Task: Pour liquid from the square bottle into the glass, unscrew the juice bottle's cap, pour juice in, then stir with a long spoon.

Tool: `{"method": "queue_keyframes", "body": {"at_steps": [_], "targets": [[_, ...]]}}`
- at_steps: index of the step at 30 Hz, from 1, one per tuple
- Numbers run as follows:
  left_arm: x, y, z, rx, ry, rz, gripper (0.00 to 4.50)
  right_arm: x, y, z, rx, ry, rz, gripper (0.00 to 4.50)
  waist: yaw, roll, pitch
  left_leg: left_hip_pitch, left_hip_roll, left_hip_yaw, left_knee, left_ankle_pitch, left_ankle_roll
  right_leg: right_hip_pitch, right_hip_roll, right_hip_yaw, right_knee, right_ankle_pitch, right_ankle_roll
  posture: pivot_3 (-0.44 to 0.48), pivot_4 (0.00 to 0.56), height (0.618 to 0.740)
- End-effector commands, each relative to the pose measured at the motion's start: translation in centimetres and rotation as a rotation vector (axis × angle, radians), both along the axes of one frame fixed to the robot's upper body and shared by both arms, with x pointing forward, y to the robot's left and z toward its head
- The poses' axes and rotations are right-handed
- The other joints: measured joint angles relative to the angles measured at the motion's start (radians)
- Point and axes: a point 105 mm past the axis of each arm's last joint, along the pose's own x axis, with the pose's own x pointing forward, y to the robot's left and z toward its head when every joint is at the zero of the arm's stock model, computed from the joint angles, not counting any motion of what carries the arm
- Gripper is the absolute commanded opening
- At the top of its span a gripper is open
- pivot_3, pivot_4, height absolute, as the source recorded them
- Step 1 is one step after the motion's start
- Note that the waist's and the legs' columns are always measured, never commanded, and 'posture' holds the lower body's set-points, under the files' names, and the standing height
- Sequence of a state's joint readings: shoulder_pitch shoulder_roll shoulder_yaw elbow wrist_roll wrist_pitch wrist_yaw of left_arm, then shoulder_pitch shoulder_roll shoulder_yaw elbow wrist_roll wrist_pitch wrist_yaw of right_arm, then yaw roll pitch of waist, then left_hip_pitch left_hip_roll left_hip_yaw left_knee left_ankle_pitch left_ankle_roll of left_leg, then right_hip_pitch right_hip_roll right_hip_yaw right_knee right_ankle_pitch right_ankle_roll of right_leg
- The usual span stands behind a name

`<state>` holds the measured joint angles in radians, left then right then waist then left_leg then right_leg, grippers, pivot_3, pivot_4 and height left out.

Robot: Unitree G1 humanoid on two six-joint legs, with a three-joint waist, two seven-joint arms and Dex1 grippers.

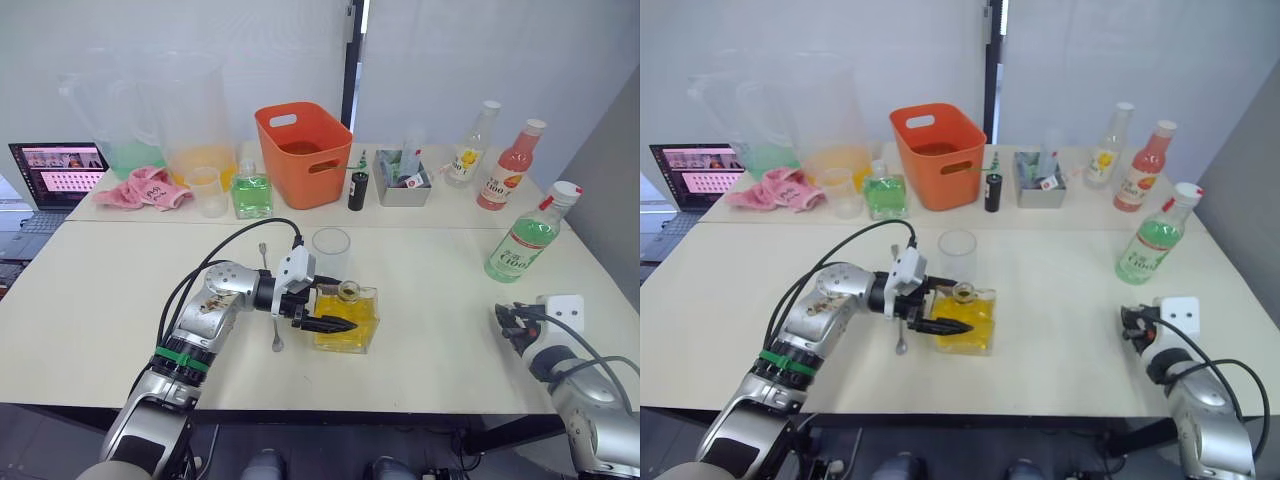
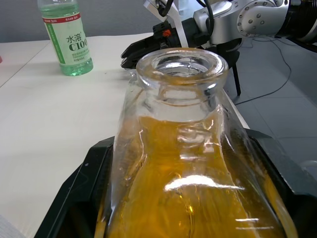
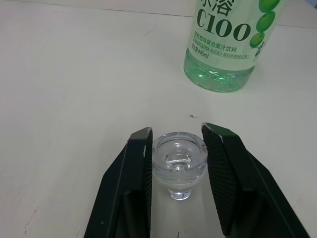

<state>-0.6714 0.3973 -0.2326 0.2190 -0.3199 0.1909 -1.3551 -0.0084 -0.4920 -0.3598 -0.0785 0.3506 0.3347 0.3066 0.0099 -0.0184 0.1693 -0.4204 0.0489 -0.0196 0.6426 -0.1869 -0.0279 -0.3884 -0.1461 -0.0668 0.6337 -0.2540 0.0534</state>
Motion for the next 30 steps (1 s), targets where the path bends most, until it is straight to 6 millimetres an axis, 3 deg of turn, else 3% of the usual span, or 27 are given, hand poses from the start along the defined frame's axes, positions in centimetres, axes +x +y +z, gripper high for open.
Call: {"method": "queue_keyframes", "body": {"at_steps": [1, 2, 3, 7, 11, 18, 22, 30], "targets": [[-0.1, -0.2, 0.3, 0.013, -0.014, -0.008, 2.81, 0.1, 0.0, 0.0, 0.013, -0.007, 0.001, 1.03, 0.0, 0.0, 0.0, 0.0, 0.0, 0.0, 0.0, 0.0, 0.0, 0.0, 0.0, 0.0, 0.0, 0.0, 0.0, 0.0, 0.15, 0.739], [-0.1, -0.2, 0.3, 0.014, -0.013, -0.008, 2.81, 0.1, 0.0, 0.1, 0.01, -0.014, 0.001, 1.03, 0.0, 0.0, 0.0, 0.0, 0.0, 0.0, 0.0, 0.0, 0.0, 0.0, 0.0, 0.0, 0.0, 0.0, 0.0, 0.0, 0.15, 0.739], [-0.1, -0.2, 0.2, 0.014, -0.013, -0.008, 2.81, 0.1, 0.1, 0.2, 0.008, -0.019, 0.001, 2.05, 0.0, 0.0, 0.0, 0.0, 0.0, 0.0, 0.0, 0.0, 0.0, 0.0, 0.0, 0.0, 0.0, 0.0, 0.0, 0.0, 0.15, 0.739], [-0.2, -0.1, 0.2, 0.016, -0.008, -0.009, 2.81, 0.2, 0.3, 0.7, -0.007, -0.034, 0.011, 3.49, 0.0, 0.0, 0.0, 0.0, 0.0, 0.0, 0.0, 0.0, 0.0, 0.0, 0.0, 0.0, 0.0, 0.0, 0.0, 0.0, 0.15, 0.739], [-0.3, -0.2, 0.2, 0.017, -0.004, -0.014, 2.81, 0.2, 0.3, 1.0, -0.018, -0.044, 0.013, 4.5, 0.0, 0.0, 0.0, 0.0, 0.0, 0.0, 0.0, 0.0, 0.0, 0.0, 0.0, 0.0, 0.0, 0.0, 0.0, 0.0, 0.15, 0.739], [-0.4, -0.3, 0.2, 0.015, -0.003, -0.019, 2.81, 0.2, 0.3, 1.5, -0.039, -0.059, 0.012, 4.5, 0.0, 0.0, 0.0, 0.0, 0.0, 0.0, 0.0, 0.0, 0.0, 0.0, 0.0, 0.0, 0.0, 0.0, 0.0, 0.0, 0.15, 0.739], [-0.2, 0.2, 1.3, -0.029, -0.012, -0.004, 2.81, -0.2, 1.0, 3.2, -0.048, -0.107, 0.058, 4.5, 0.0, 0.0, 0.0, 0.0, 0.0, 0.0, 0.0, 0.0, 0.0, 0.0, 0.0, 0.0, 0.0, 0.0, 0.0, 0.0, 0.15, 0.739], [-0.3, 2.3, 4.4, -0.114, -0.037, 0.046, 2.81, -1.8, 5.7, 7.5, 0.004, -0.217, 0.357, 4.5, -0.011, 0.003, 0.002, -0.001, 0.0, 0.0, 0.0, 0.0, 0.0, -0.002, 0.0, 0.0, 0.001, 0.0, 0.0, 0.0, 0.15, 0.739]]}}
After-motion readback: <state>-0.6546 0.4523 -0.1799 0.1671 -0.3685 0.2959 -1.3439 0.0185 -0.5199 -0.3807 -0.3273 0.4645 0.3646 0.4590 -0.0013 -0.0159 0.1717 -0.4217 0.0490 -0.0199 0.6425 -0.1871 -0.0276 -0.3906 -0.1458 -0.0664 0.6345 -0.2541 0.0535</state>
